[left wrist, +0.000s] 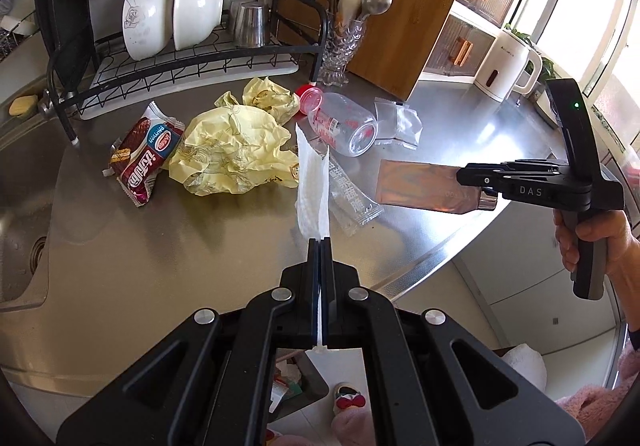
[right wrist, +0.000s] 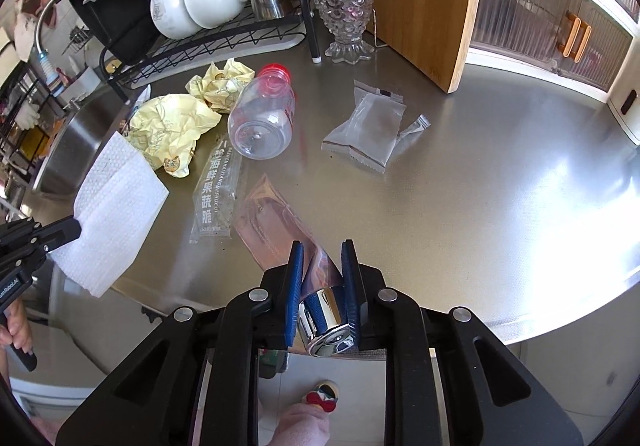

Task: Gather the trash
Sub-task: 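Lift the paper towel and pink tube off the counter with both tools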

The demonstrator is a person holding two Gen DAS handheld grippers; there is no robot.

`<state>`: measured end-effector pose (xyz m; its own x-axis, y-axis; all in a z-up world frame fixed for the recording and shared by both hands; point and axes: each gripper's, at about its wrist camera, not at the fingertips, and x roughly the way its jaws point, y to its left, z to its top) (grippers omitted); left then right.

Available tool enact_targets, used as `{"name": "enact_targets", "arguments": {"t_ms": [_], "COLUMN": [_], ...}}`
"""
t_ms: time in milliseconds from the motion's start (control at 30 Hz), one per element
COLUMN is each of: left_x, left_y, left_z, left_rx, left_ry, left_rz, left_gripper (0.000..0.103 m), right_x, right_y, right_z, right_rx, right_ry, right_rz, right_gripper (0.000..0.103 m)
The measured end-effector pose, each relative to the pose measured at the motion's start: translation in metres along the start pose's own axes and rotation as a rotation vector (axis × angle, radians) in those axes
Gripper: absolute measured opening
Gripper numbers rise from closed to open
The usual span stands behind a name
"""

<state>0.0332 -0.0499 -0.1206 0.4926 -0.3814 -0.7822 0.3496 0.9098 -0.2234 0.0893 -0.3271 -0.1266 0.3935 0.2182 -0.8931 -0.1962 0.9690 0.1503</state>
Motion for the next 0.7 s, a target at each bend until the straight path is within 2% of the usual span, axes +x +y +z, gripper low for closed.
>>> {"name": "enact_targets", "arguments": {"t_ms": [300, 500, 700], "left_x": [-0.012, -0.012, -0.01], "left_y": [-0.001, 0.005, 0.01], "left_z": [0.003, 0.002, -0.002], "left_rx": [-0.006, -0.034, -0.055], "left_ry": [-0.031, -0.033, -0.032], "left_rz": [0.012, 0.024, 0.035], "left_gripper": [0.0, 0.0, 0.0], "right_x": [-0.002, 0.031, 0.042], "right_y": [0.006, 0.003, 0.006], "right_z": [0.021, 0.02, 0.017], "right_rx": [-0.03, -0.03, -0.05], "right_ry": [-0.042, 0.028, 0.065], "right_rz": [-0.032, -0.03, -0.002], "right_gripper": [0.013, 0.013, 0.012]}}
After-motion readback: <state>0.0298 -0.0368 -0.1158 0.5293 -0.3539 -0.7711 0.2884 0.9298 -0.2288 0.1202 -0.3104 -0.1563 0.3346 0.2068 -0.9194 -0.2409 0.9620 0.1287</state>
